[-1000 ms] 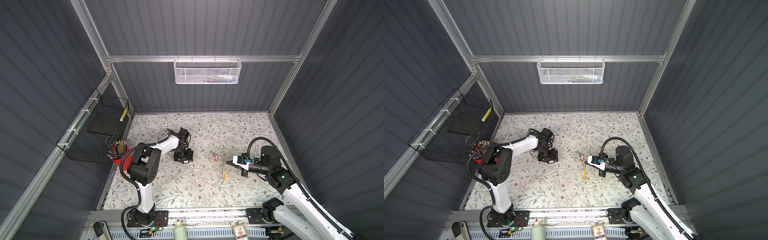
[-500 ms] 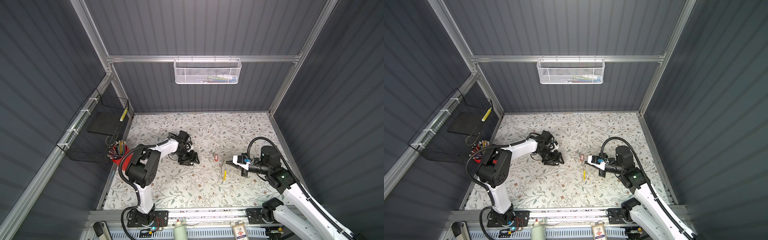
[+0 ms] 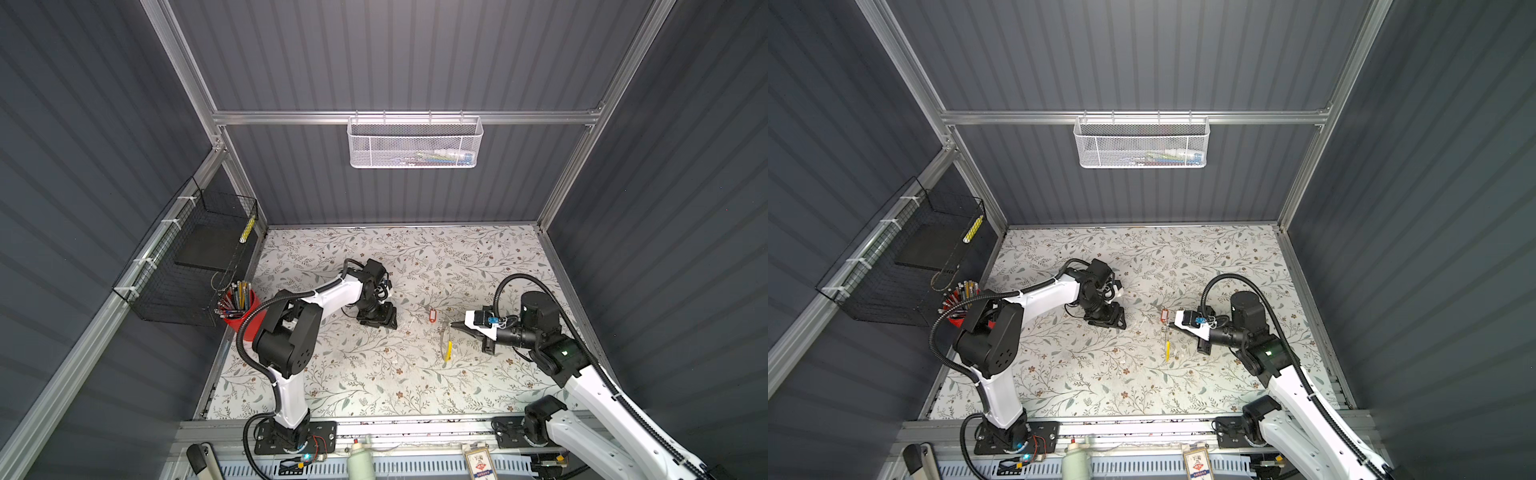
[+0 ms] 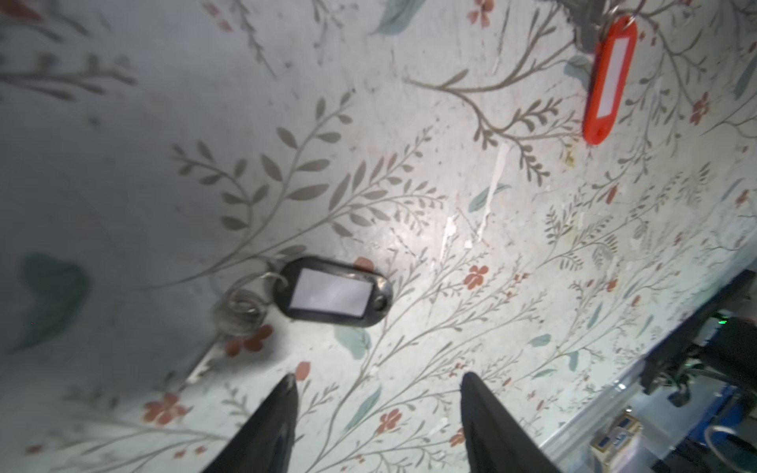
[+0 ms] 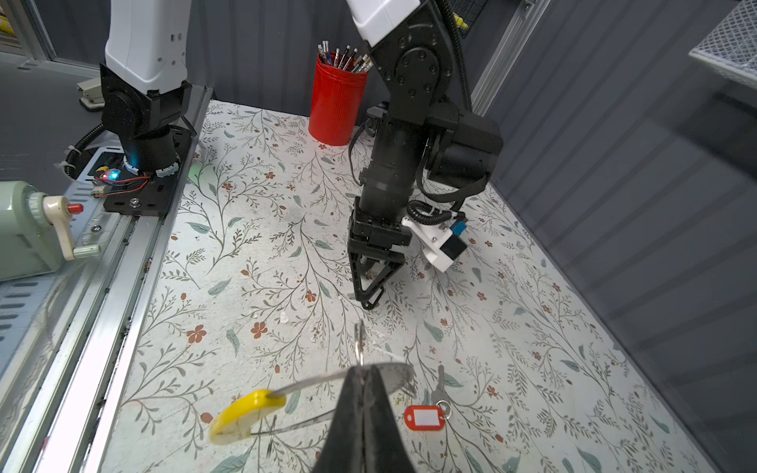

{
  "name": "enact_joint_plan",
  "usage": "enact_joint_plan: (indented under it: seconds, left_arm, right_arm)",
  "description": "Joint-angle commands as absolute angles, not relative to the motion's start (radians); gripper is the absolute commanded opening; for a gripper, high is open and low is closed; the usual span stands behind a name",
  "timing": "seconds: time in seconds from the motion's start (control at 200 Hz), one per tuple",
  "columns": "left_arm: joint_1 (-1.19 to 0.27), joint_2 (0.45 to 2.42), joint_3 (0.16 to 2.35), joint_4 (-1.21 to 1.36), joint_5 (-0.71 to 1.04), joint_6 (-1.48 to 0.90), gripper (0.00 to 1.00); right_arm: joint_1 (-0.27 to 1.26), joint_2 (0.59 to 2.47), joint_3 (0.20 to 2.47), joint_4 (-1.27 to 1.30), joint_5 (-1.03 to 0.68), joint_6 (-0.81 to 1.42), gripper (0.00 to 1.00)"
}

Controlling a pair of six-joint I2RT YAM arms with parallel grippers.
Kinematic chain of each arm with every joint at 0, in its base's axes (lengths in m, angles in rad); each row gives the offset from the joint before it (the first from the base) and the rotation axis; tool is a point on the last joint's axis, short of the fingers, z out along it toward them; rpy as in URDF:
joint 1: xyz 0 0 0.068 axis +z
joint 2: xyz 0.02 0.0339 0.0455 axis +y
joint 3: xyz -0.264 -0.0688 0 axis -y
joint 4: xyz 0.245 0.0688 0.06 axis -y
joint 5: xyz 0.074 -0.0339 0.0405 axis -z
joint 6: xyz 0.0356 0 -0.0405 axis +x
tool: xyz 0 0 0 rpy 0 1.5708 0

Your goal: Put the keys on the keyring

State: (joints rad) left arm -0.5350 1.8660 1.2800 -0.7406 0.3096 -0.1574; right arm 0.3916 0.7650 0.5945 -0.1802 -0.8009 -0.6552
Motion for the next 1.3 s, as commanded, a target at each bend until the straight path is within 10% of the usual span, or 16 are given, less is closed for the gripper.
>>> enact_joint_plan:
  seconds: [0.0, 0.81, 1.296]
  left_arm:
    - [-0.521, 1.838, 1.308, -0.798, 0.188, -0.037, 0.6]
    - [-0.413, 1.869, 1.288, -0.66, 0.423, 0.441, 0.3]
    - [-0.417, 1.908, 1.294, -0.624, 0.359, 0.451, 0.34]
  right_arm:
    - [0.397, 0.767, 0.599, -0.183, -0.813, -0.655, 0.05]
    - [0.411, 0.828, 0.636, -0.212, -0.787, -0.649, 0.05]
    - [0.416, 0.841, 0.638, -0.209, -0.786, -0.649, 0.05]
